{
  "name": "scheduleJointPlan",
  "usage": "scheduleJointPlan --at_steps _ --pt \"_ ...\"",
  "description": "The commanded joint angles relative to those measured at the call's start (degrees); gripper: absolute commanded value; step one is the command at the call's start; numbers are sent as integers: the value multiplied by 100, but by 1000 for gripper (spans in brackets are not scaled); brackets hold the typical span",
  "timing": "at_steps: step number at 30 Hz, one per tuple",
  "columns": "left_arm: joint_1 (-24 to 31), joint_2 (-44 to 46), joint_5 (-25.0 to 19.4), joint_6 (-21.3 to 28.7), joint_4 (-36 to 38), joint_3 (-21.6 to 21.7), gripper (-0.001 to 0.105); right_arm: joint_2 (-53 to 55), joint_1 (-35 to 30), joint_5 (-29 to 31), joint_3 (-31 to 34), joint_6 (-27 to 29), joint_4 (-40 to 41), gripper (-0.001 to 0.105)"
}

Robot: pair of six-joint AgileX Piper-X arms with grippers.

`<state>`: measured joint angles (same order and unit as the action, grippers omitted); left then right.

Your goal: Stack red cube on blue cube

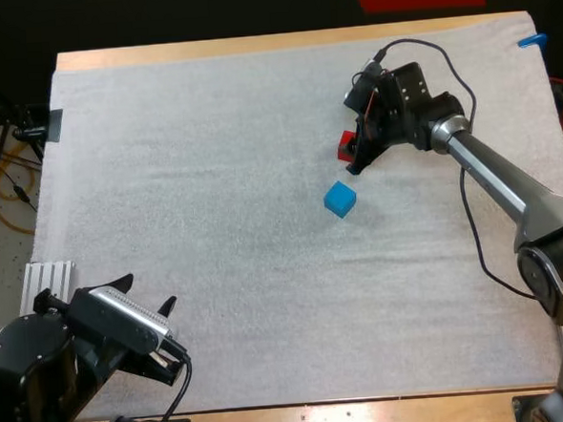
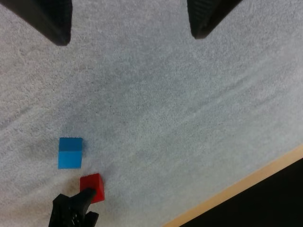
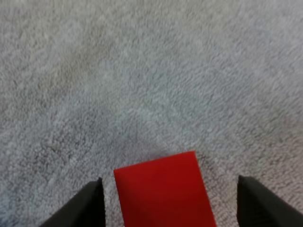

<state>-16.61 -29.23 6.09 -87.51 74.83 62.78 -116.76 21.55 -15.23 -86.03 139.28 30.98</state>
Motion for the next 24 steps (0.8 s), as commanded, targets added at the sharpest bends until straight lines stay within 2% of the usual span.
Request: scheduleJointPlan --at_steps 1,9,12,14,15,24 --pt "-6 3 11 -51 -57 -2 54 -32 0 -42 -64 160 -43 58" --pt "-6 -12 11 -51 -57 -2 54 -302 0 -5 -64 149 -78 58" --pt "-6 -12 11 -51 -92 -2 54 -307 0 -5 -64 -98 -78 47" --pt "-6 -12 11 -51 -208 -20 54 -307 0 -5 -64 -193 -78 36" --pt "-6 -12 11 -51 -253 -17 54 -307 0 6 -64 -246 -78 35" --pt "-6 -12 11 -51 -351 -46 53 259 0 496 -64 -1054 6 35"
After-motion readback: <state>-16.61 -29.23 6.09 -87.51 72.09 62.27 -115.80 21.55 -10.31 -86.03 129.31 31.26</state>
